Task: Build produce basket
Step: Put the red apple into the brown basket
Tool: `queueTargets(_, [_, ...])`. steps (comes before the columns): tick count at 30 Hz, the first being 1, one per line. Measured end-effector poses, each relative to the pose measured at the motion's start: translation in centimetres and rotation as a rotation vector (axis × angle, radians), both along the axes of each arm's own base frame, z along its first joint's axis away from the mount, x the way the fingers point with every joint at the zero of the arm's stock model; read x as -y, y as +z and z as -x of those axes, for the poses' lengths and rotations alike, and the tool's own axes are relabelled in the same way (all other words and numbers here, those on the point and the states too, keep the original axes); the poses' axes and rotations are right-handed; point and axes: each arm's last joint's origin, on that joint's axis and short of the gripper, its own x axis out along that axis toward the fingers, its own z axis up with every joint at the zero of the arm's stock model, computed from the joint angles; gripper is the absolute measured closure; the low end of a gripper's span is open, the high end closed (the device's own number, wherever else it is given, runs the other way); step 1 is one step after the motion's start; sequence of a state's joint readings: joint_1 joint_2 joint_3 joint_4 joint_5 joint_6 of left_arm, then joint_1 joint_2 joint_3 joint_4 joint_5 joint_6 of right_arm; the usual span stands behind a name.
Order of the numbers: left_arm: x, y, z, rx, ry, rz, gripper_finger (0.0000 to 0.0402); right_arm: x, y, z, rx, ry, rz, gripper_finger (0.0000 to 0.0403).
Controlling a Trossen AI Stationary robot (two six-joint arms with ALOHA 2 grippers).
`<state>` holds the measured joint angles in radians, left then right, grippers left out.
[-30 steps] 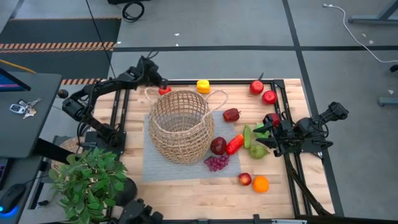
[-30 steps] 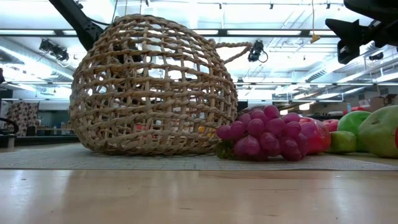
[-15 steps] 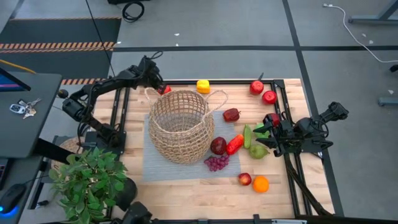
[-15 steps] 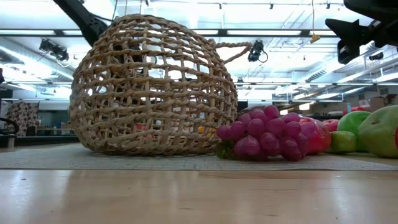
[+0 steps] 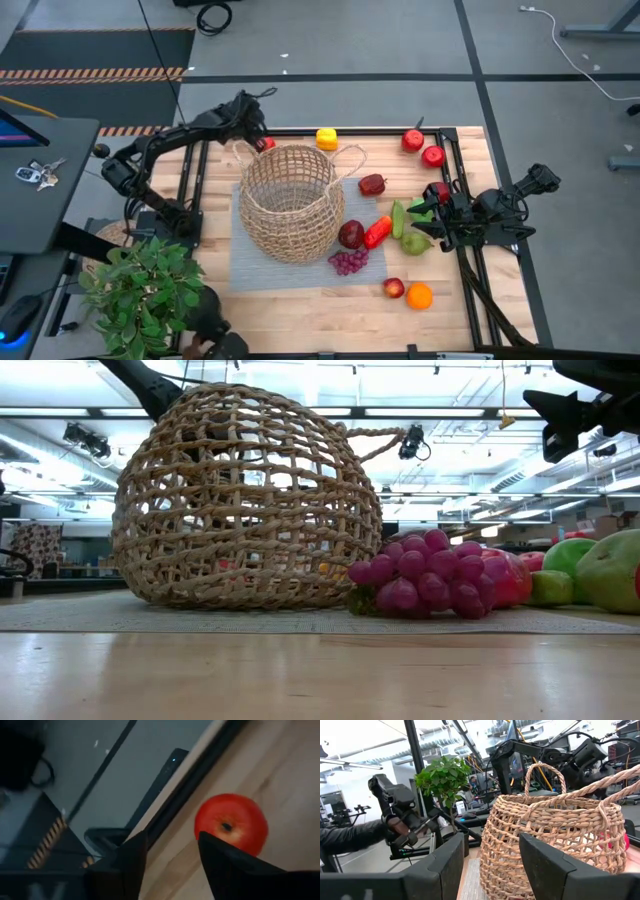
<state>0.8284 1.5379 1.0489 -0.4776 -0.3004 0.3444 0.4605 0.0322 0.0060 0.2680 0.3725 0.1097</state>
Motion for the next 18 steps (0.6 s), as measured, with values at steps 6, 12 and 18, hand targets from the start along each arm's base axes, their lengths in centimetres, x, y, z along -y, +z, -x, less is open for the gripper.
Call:
queueTargets(6, [1.1,-0.2,-0.7,-0.226,-0.305,-0.024,0.0153,0.0,0.0,0.0,0.0,0.0,0.0,0.0206])
queueTargets(12, [2.1,-0.3,-1.5,-0.32,-0.461,-0.03,0.0107,0.0,0.0,0.0,0.0,0.0,0.0,0.0206])
queueTargets(18, [2.1,-0.3,-1.5,-0.297,-0.428,-0.023,0.0057,0.0,0.0,0.0,0.0,0.0,0.0,0.0206])
